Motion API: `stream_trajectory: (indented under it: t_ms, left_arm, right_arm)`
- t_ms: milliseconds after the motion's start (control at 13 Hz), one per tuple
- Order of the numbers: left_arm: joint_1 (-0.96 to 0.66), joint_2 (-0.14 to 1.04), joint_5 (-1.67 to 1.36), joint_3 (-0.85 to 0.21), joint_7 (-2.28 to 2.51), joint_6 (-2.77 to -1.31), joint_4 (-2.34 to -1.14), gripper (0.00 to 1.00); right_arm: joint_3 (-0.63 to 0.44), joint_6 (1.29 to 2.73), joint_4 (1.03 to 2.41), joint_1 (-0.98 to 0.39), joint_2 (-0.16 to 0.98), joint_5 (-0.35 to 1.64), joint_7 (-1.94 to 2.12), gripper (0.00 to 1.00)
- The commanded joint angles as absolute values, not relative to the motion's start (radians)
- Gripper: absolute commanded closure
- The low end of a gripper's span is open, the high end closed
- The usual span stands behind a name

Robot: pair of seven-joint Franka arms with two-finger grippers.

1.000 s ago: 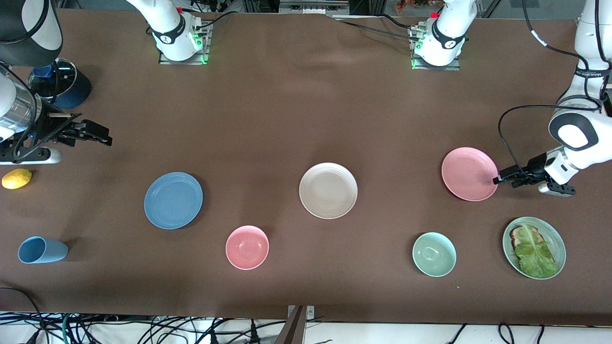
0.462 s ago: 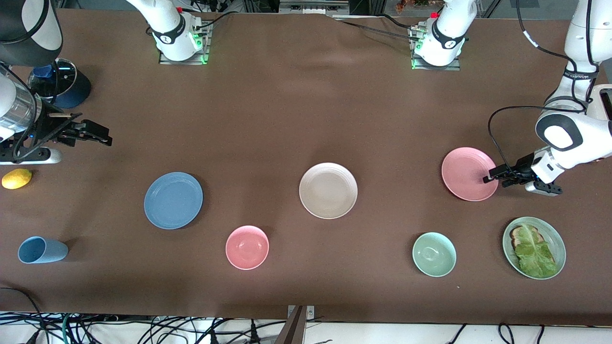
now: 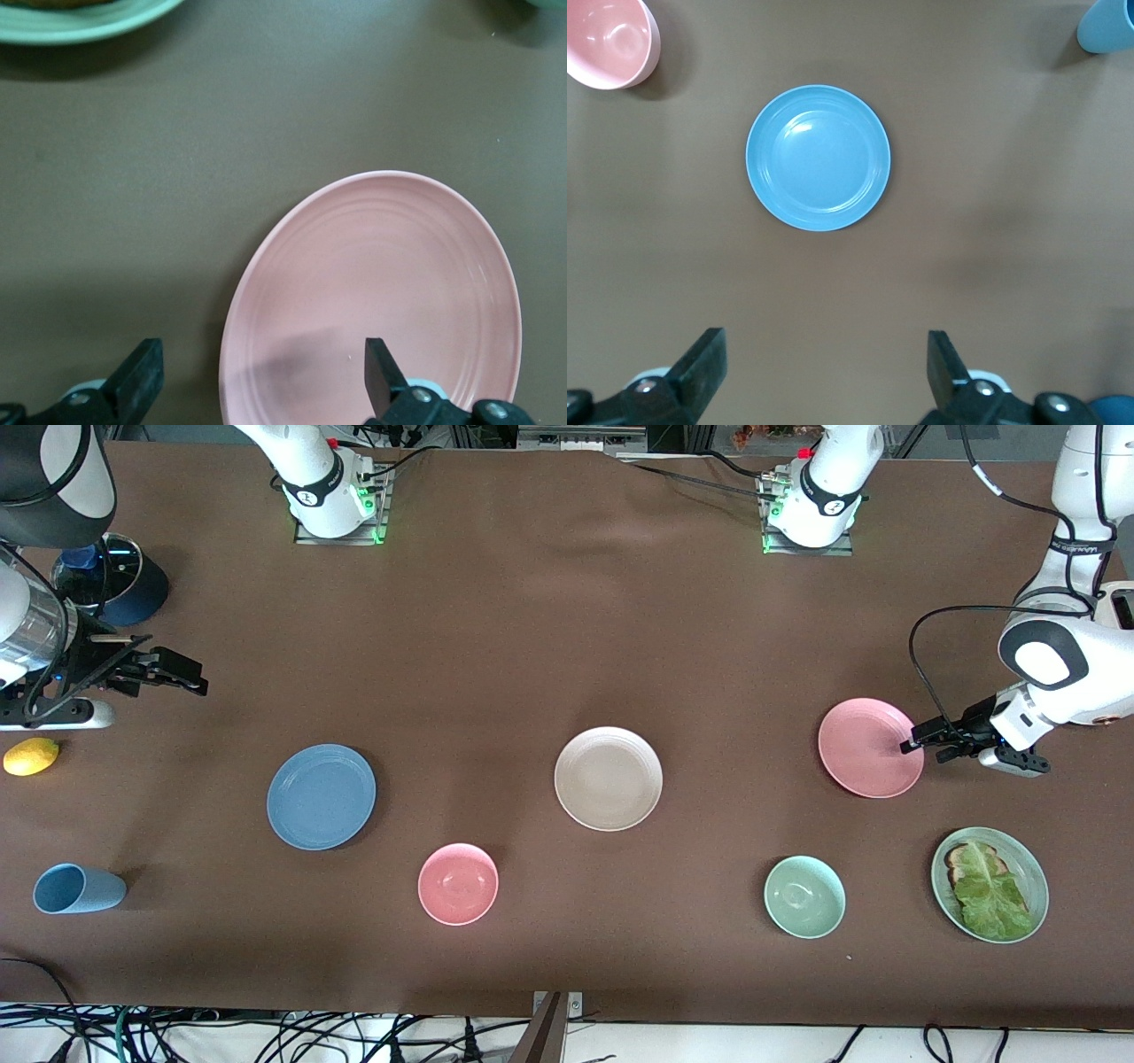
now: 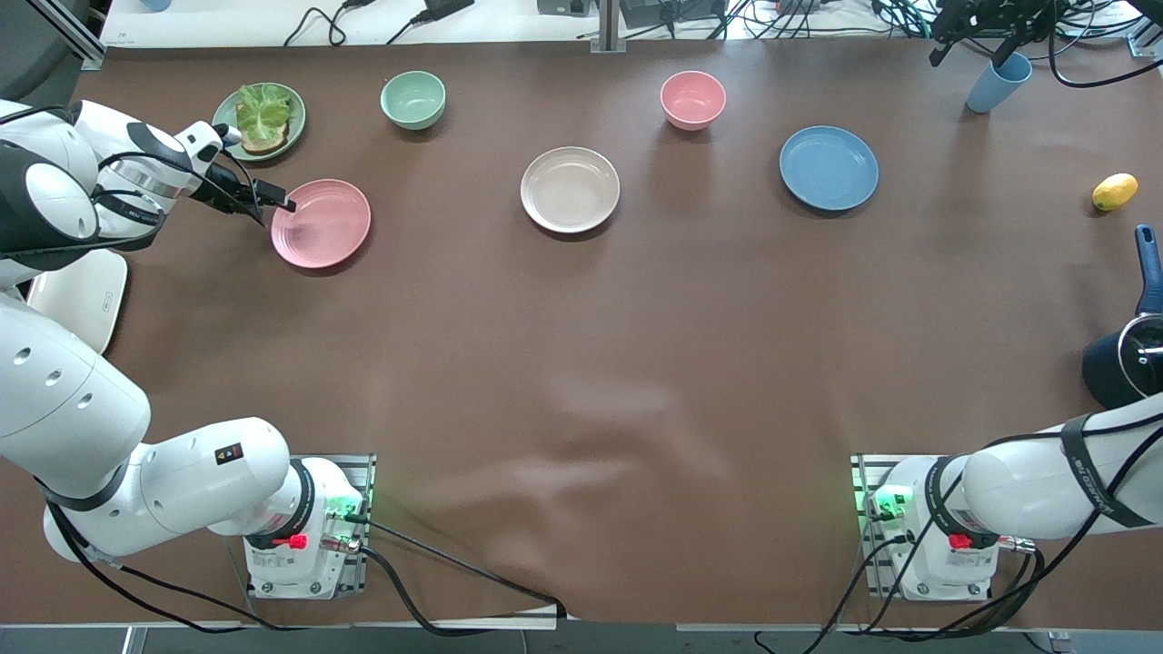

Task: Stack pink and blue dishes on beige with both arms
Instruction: 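Move the left gripper to the rim of the pink plate, then lower and close the left gripper on the pink plate rim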

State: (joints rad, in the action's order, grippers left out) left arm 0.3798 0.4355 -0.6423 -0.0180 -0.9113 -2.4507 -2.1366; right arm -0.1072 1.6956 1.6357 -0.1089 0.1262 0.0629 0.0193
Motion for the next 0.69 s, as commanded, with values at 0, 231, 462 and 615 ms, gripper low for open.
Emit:
stream_trajectory:
  t_ms: [0,231,462,615]
  left_arm:
    - [0.385,0.402,-0.716,-0.017,-0.965,-2.462,-2.19,0.01]
    - [0.382,0.408,-0.741,-0.017,-0.971,-2.473,-2.191,0.11]
    - [0.379,0.408,-0.744,-0.017,-0.971,-2.48,-2.191,0.33]
    - [0.377,0.408,-0.744,-0.015,-0.971,-2.48,-2.191,0.61]
  right_arm:
    - [-0.118,1.689,1.628,-0.117,0.126,0.077,0.037,0.0]
    - [-0.118,1.689,1.628,-0.117,0.126,0.077,0.037,0.0]
    - [-0.117,1.687,1.628,-0.117,0.126,0.078,0.037,0.0]
    - [-0.117,1.686,1.628,-0.117,0.126,0.078,0.037,0.0]
